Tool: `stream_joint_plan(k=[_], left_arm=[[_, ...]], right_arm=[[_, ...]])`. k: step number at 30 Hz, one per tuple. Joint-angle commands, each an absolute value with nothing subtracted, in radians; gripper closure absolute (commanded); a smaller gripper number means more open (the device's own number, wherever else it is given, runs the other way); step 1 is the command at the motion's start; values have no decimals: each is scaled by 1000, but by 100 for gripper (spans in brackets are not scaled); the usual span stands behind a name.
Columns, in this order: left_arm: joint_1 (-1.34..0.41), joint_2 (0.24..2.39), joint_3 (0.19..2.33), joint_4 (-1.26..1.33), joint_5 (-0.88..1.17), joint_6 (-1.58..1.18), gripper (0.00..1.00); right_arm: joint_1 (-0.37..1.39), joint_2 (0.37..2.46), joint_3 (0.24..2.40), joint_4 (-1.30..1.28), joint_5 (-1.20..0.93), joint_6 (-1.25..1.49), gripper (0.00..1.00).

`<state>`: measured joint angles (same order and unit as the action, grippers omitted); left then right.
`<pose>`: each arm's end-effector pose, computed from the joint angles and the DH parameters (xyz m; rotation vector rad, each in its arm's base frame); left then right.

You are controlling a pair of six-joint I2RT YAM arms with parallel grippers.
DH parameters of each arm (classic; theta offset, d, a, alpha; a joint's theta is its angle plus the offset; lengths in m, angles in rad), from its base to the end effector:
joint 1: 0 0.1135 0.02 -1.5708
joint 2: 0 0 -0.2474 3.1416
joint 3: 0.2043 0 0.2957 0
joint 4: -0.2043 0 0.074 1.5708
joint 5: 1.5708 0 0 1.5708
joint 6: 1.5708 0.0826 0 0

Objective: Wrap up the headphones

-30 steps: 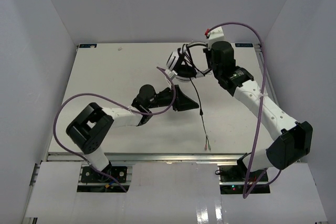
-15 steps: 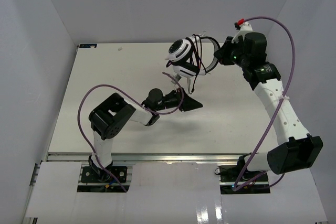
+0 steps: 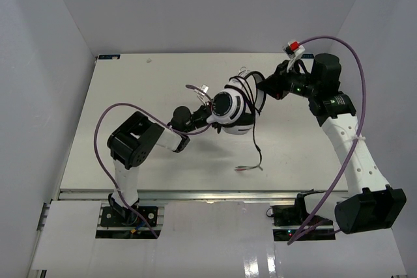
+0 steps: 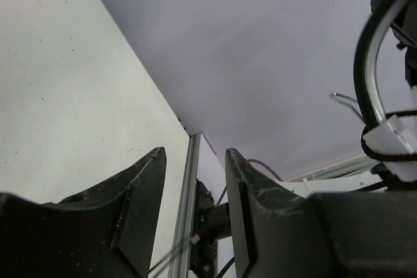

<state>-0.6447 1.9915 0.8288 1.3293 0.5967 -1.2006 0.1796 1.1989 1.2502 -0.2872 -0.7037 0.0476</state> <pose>0.3169 -0.2963 0.1210 0.1239 1.7485 -1.8585 0.3342 0.1150 0.3867 -0.6198 1.7105 0.7936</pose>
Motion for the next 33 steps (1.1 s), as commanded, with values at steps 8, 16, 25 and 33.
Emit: stream_joint_plan(k=[8,16,25,33], left_arm=[[-627,2011,767,1666,599,-1274,40],[-713,1611,518,1245,582,-525,30],[-952,1631,611,1043,361,-140,27],[-1043,1794,538,1357,18,-119,17]], right_arm=[[183,1168,1308,-406,-559,-135,92],[183,1256,1421,-461,-597,-51,92],[226,1323,1513,-528,-529,68,92],[230,1336,1580,-556,-532,122,92]])
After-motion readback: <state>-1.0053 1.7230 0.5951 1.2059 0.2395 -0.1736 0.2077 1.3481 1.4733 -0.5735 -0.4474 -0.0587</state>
